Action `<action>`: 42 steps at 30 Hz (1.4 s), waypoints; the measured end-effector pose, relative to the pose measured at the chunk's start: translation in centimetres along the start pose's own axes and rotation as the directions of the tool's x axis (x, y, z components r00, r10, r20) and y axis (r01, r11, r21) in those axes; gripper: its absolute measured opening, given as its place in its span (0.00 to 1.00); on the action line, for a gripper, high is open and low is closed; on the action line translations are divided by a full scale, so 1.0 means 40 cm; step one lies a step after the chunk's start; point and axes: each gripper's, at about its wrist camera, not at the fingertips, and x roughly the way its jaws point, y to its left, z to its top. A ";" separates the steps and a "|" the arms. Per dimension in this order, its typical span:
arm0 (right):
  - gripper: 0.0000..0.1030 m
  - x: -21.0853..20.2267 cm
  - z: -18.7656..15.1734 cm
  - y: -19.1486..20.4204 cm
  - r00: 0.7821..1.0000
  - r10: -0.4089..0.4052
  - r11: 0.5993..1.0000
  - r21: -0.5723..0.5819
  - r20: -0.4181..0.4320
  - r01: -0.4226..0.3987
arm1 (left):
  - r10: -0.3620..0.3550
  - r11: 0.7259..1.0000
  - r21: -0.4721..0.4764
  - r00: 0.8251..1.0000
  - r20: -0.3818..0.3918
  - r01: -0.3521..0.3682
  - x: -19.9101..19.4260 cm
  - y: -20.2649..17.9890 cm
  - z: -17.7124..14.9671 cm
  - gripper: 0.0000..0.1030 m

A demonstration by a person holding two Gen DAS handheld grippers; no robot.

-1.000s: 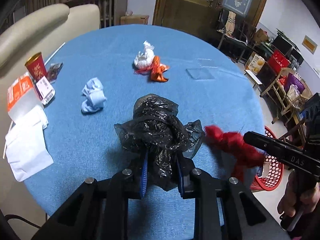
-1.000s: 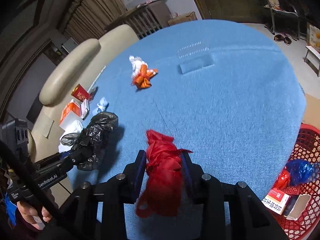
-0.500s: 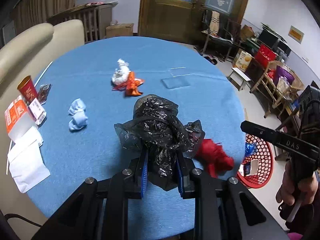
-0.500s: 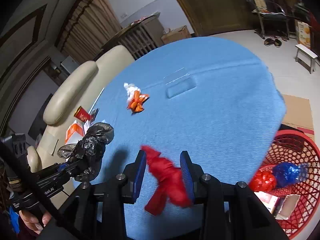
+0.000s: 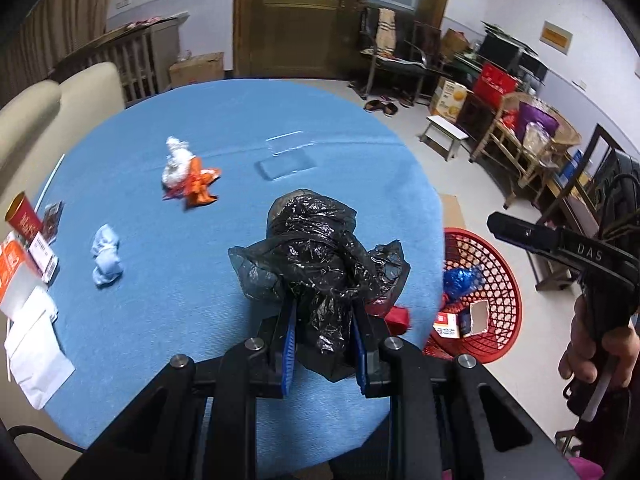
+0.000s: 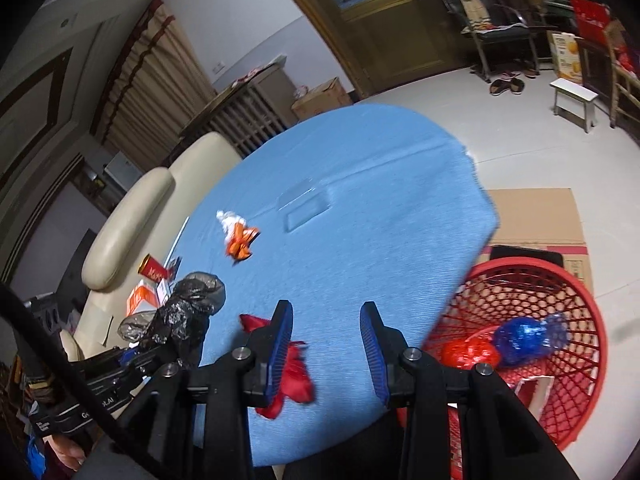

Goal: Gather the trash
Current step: 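Carry both held bags over to the red basket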

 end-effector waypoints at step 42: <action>0.37 0.134 -0.072 0.043 0.991 0.000 0.999 -0.051 -0.137 -0.007 | 0.046 0.997 -0.058 0.998 0.030 -0.044 -0.030 0.065 -0.030 0.24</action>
